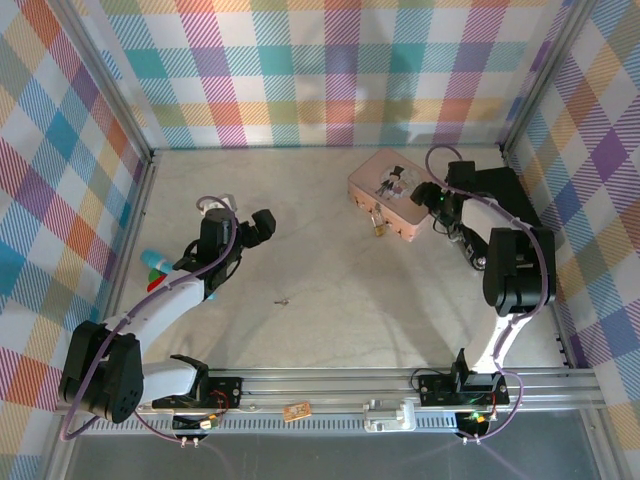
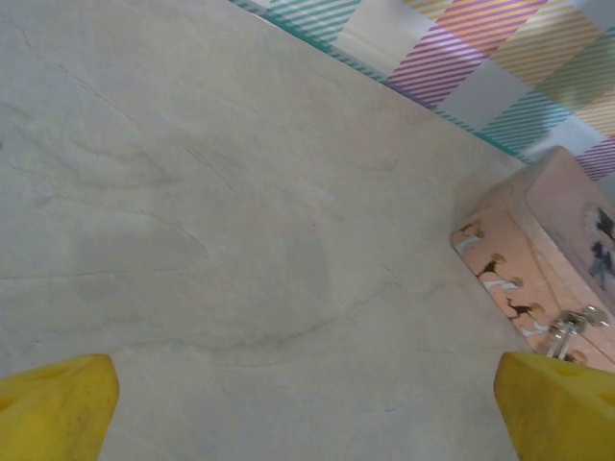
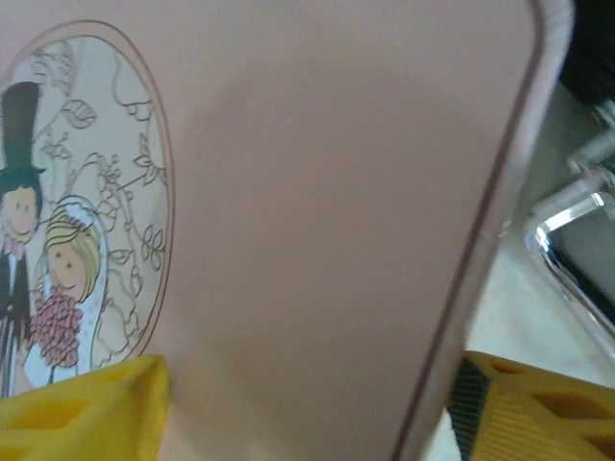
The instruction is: Unlock a padlock with a key
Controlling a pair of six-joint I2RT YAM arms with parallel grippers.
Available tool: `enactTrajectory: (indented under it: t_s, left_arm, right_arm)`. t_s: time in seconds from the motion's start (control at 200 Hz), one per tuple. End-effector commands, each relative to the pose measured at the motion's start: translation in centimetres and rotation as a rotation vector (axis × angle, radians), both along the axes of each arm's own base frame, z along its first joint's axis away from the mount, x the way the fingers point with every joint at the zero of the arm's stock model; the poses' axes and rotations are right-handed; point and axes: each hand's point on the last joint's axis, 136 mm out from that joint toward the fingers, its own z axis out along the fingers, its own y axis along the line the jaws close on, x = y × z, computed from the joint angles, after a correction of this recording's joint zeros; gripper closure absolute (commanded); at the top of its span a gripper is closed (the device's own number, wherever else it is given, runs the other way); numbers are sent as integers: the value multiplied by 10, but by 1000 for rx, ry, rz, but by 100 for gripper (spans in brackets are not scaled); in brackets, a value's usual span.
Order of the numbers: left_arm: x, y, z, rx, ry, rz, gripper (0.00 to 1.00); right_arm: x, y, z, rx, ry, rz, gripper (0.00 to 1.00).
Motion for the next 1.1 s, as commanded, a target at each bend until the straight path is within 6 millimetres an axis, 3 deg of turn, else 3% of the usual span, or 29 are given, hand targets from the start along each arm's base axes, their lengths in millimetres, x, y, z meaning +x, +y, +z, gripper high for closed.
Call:
enactTrajectory:
  t_s: [0.0,0.28,0.525,0.655,0.805,0.945,1.095]
  left_arm:
    - [-9,-15,3,-97,-3,-50,0]
    - [-21,-22,-17,-107,41,-73,0]
    - [-32,-17,-17,-97,48,-65,0]
    - [-38,-13,-16,-84,49,-53,0]
    - [-40,-6,-14,-72,47,-22,0]
    - [-38,0,-9,-73,40,14,1]
    - [-33,11,-7,-61,50,75,0]
  right_arm:
    - [3,17,-8,-7,35,93,34]
    - [5,93,-26,-91,86,410,45]
    - [17,166,-27,-157,69,619,44]
    - [34,193,-7,-146,25,650,39]
    - [45,203,50,-160,-89,652,32]
    - [20,202,91,-198,-149,670,29]
    - [-38,218,98,-212,-142,773,27]
